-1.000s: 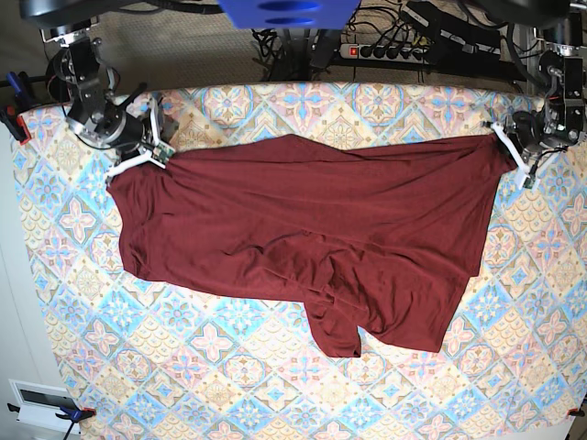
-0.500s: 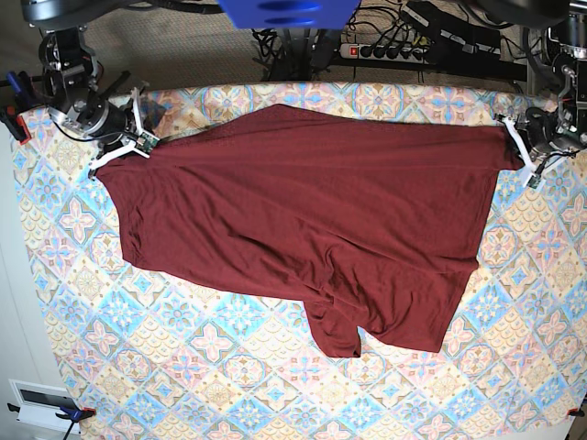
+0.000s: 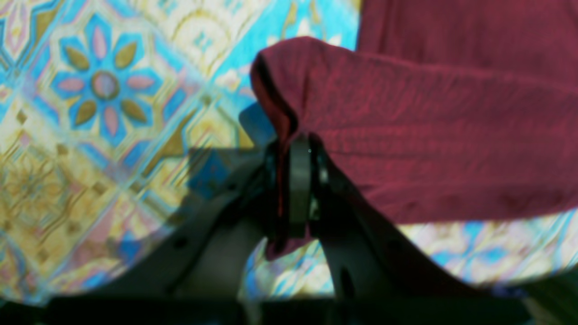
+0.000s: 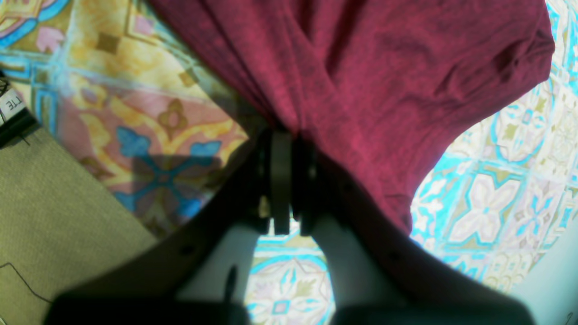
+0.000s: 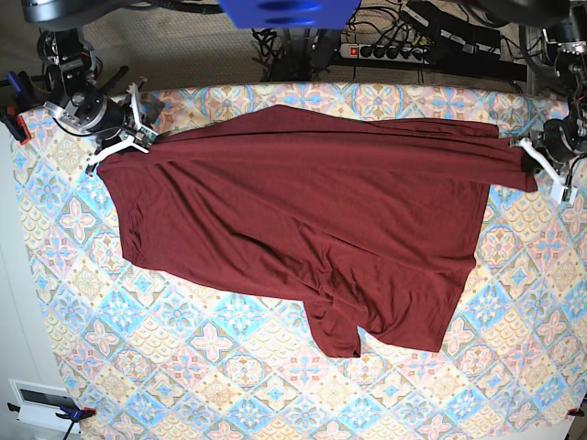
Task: Layout the t-shirt on the table in an organized manner, then fold the t-shirt properly
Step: 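Hold the shirt with both grippers and shift the left gripper along the edge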
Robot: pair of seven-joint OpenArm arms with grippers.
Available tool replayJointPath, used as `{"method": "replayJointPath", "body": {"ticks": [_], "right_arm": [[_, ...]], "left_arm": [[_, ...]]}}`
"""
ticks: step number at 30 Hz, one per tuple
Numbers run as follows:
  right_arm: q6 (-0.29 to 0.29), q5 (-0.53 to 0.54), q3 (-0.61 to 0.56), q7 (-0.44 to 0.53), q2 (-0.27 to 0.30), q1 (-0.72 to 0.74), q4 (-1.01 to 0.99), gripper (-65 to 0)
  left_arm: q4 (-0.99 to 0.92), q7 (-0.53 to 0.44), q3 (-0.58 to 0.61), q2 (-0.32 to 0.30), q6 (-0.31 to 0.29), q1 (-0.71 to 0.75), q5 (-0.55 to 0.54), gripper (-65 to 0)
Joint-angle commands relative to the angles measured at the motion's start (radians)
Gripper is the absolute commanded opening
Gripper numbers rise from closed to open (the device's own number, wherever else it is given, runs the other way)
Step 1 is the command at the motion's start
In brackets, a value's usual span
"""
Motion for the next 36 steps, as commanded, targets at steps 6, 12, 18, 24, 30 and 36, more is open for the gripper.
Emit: {"method": "replayJointPath", "body": {"ticks": [6, 12, 18, 24, 30, 36], "right_arm": [[-0.009, -0.002, 0.012, -0.038, 0.020, 0.082, 0.017, -65.0], [-0.009, -0.002, 0.009, -0.063, 0.020, 0.089, 0.010, -65.0], [-0.009, -0.002, 0.004, -0.064, 0.017, 0.089, 0.005, -65.0], [-0.009, -0.002, 0.003, -0.058, 0.015, 0.089, -0.029, -65.0], [-0.009, -0.002, -0.016, -0.058, 0.015, 0.089, -0.027, -65.0], [-0.009, -0.002, -0.039, -0.058, 0.015, 0.089, -0.023, -65.0]], "left_arm": [[0.012, -0.013, -0.006, 0.026, -0.005, -0.036, -0.018, -61.3], [0.014, 0.081, -0.010, 0.028, -0.006, -0.039, -0.021, -61.1], [0.203, 0.183, -0.006, 0.009, -0.006, 0.058, -0.021, -60.8], [0.302, 0.186, -0.010, 0.008, -0.006, 0.131, -0.013, -53.7], [0.163, 0.180, -0.006, 0.008, -0.005, 0.145, -0.009, -51.4], [0.100, 0.120, 0.042, 0.014, -0.002, 0.145, -0.009, -51.2]]}}
